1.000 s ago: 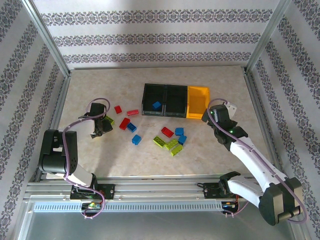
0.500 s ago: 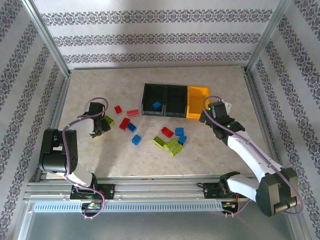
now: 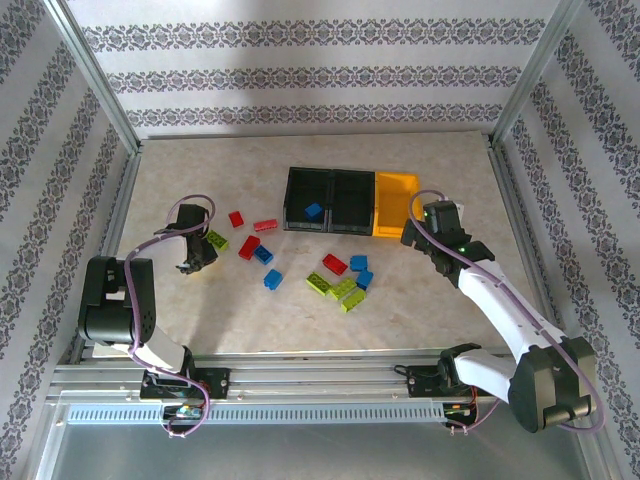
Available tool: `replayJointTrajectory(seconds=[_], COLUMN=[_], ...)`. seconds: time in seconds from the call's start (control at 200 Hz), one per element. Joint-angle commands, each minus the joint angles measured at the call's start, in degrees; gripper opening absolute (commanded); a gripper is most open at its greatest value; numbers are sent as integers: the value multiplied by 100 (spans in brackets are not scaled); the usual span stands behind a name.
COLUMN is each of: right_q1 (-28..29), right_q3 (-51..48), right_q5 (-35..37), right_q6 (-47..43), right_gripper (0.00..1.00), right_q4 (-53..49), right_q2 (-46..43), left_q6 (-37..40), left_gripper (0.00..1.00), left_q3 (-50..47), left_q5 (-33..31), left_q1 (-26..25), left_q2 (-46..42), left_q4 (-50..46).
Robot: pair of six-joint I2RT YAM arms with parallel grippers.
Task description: Sort the legos into containers by color
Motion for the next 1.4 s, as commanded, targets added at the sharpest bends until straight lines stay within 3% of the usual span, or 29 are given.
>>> replayJointTrajectory(seconds=[0.0, 0.45, 0.595, 0.675, 0.745, 0.949, 1.079, 1.229, 1.394], right_q1=[-70, -72, -69, -74, -67, -69, -67, -70, -72], right_q3=[97, 105, 114, 123, 132, 106, 114, 141, 141], right_q5=[-107, -199, -221, -229, -242, -230, -220, -198, -203], right_q6=[-84, -23, 15, 28, 31, 55, 28, 33, 45], right_gripper=[98, 98, 98, 98, 98, 98, 98, 98, 98], right_q4=[-82, -26, -13, -4, -21, -18, -18, -16, -13], right_q2=[-9, 0, -9, -13, -26, -103, -106, -79, -53], left_q6=[41, 83, 111, 135, 121, 100, 162, 203, 199], left_gripper=[35, 32, 41, 33, 31, 52, 54, 47, 27], left_q3=[71, -112, -58, 9, 37, 65, 100, 186, 295], left_q5=[61, 198, -60, -4, 36, 36, 53, -10, 106], left_q1=[63, 54, 47, 58, 45, 52, 49, 54, 63], left_q2=[-100, -622, -633, -541, -484, -375, -310, -109, 66], left_q4=[212, 57, -36, 10, 43, 86, 122, 110, 96])
